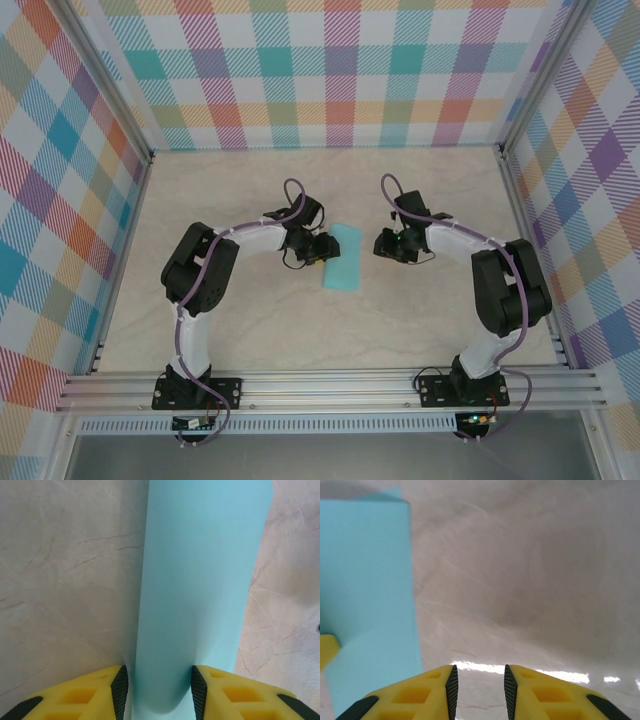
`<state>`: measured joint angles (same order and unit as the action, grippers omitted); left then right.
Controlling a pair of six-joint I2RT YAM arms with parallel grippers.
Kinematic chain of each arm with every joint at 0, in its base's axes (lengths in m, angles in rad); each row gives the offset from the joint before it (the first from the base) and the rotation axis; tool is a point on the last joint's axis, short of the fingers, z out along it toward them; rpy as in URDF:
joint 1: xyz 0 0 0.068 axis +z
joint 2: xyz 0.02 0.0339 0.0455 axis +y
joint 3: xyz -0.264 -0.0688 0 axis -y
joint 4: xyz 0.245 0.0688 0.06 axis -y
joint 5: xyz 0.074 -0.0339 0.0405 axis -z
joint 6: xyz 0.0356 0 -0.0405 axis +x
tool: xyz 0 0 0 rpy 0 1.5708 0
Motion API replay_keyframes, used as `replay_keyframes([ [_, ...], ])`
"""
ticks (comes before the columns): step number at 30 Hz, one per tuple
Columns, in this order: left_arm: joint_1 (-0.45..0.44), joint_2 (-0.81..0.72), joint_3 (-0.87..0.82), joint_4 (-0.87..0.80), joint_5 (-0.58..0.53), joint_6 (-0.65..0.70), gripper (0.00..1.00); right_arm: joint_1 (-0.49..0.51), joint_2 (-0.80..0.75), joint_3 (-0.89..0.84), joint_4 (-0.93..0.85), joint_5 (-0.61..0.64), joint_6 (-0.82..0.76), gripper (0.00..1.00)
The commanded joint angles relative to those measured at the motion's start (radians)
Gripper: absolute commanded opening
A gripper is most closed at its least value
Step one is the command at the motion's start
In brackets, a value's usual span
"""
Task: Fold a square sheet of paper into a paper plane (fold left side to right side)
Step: First fold in half a square sheet of paper at the center of the table.
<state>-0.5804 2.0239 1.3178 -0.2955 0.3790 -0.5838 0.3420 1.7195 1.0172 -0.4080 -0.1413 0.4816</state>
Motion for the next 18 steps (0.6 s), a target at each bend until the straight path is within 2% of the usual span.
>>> replay_keyframes([
  [1, -0.016, 0.031, 0.027, -0.039, -0.016, -0.017, 0.42, 0.000, 0.029, -0.024, -0.029, -0.005, -0.003, 0.30],
  [7, -0.022, 0.033, 0.040, -0.049, -0.015, -0.030, 0.45, 0.000, 0.034, -0.034, -0.021, -0.012, 0.002, 0.29],
  [18, -0.030, 0.051, 0.046, -0.054, -0.025, -0.053, 0.46, 0.001, 0.022, -0.040, -0.019, -0.016, 0.007, 0.29],
])
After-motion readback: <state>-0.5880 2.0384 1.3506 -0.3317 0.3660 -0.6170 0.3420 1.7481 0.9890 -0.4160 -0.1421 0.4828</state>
